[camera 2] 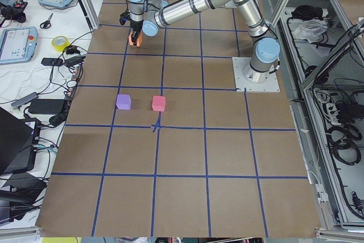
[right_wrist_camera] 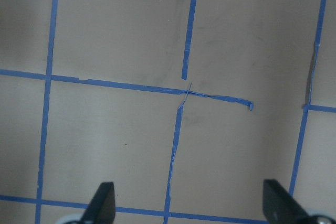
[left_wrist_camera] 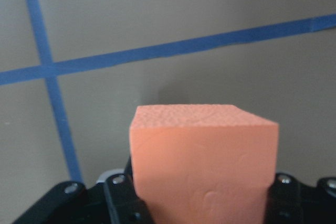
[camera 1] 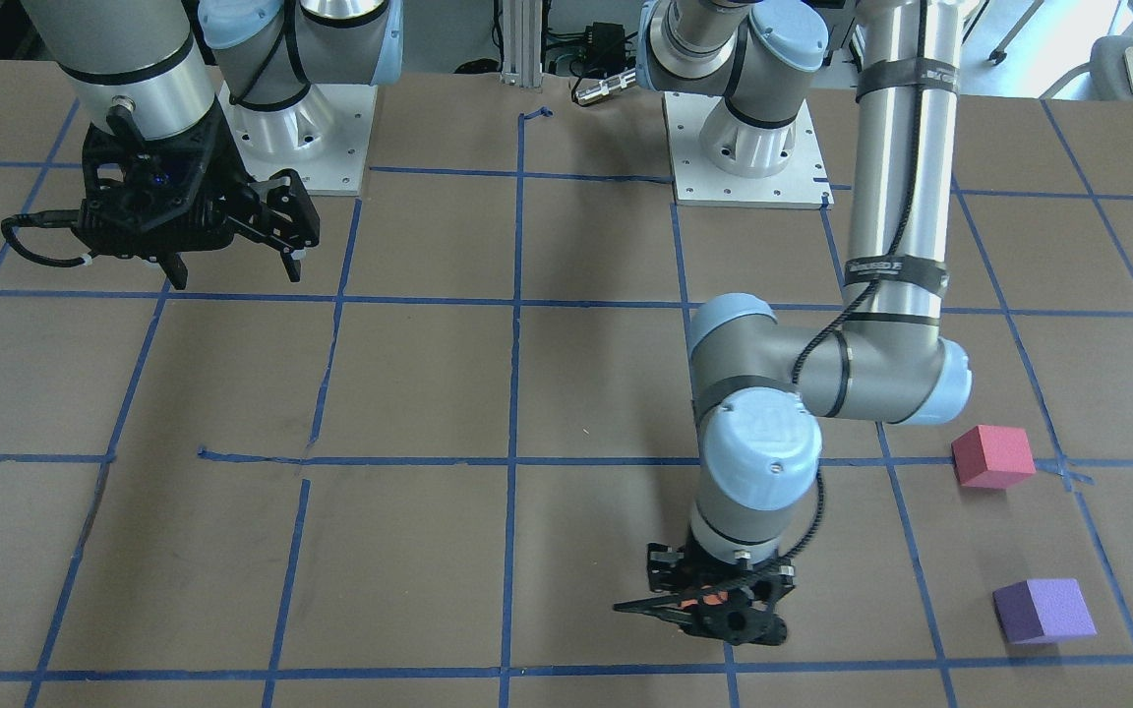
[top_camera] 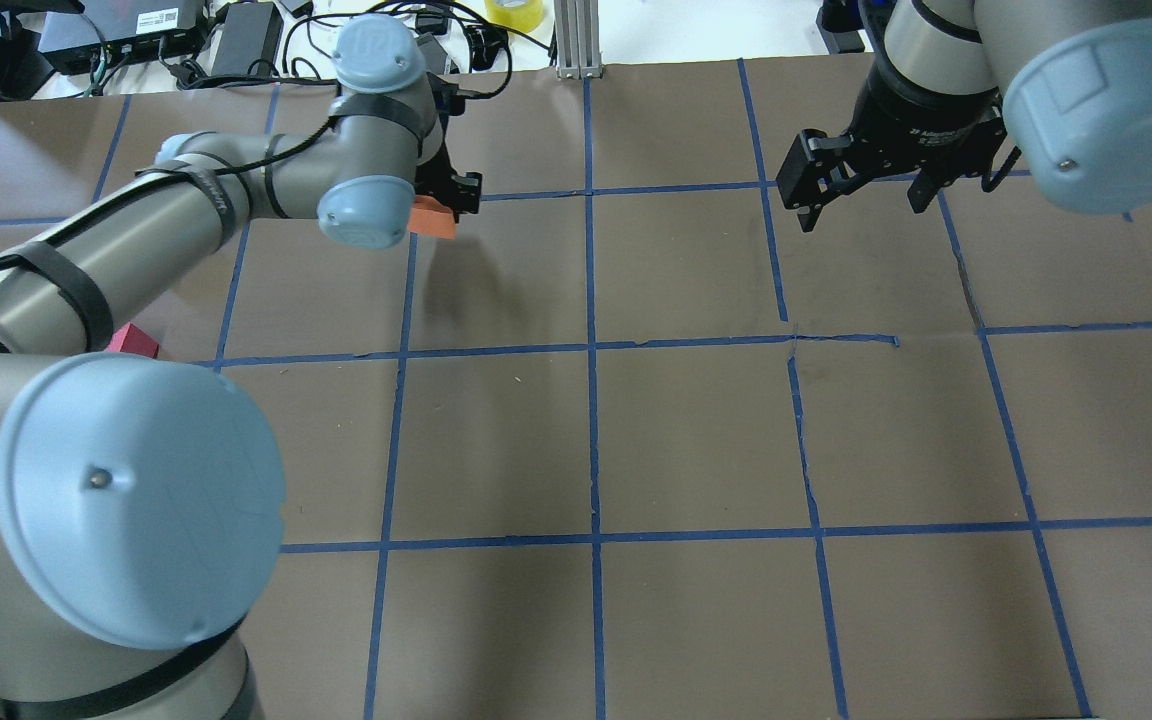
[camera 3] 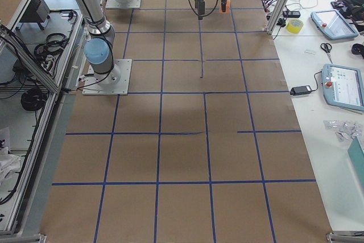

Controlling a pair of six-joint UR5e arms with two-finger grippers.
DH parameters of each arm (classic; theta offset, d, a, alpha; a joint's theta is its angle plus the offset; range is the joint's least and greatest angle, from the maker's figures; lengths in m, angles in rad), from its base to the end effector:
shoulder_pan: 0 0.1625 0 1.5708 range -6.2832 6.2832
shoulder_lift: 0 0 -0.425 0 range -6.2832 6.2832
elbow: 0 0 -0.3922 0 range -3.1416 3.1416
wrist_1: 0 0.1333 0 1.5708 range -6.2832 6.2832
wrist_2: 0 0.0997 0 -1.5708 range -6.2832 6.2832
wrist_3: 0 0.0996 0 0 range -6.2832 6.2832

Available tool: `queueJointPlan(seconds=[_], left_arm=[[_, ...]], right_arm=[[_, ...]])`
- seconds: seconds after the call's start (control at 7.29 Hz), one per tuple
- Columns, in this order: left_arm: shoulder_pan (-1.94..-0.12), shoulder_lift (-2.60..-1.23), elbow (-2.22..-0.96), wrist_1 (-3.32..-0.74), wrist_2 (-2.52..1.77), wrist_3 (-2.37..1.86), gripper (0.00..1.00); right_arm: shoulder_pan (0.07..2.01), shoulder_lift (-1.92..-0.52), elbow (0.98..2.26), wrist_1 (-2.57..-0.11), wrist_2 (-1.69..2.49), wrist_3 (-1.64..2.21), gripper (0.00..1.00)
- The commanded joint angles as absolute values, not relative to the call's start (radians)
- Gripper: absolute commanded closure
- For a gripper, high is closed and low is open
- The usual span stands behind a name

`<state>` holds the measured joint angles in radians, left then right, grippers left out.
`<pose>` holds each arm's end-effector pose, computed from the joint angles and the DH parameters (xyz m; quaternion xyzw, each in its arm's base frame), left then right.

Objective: Arrange blocks in a line
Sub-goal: 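Carry the orange cube with the left gripper toward the purple cube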

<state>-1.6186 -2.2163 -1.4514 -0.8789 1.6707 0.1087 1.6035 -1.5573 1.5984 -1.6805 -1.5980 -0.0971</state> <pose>-0.1571 -0.7028 0.2237 0.0737 0.9926 -0.0811 0.0523 0.1470 -0.4994 0.4789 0.0643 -0.9972 0.0338 0.0147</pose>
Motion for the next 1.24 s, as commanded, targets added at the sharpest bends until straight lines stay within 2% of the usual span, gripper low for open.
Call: queueJointPlan(seconds=[0.0, 0.55, 1.1], left_arm=[[-1.421, -2.154, -1.454, -1.024, 1.729, 0.309, 1.0], [-1.136, -2.126, -1.451, -1.043, 1.721, 0.607, 1.0], [-1.086, -2.163, -1.457, -1.032, 1.648, 0.649, 1.0]], right_arm=[[1.603, -1.557, 1.598, -1.681, -1.603, -0.097, 0.0], [1.603, -1.559, 1.597, -1.68, -1.6, -0.103, 0.0], [1.605, -1.562, 1.597, -1.681, -1.588, -0.087, 0.0]])
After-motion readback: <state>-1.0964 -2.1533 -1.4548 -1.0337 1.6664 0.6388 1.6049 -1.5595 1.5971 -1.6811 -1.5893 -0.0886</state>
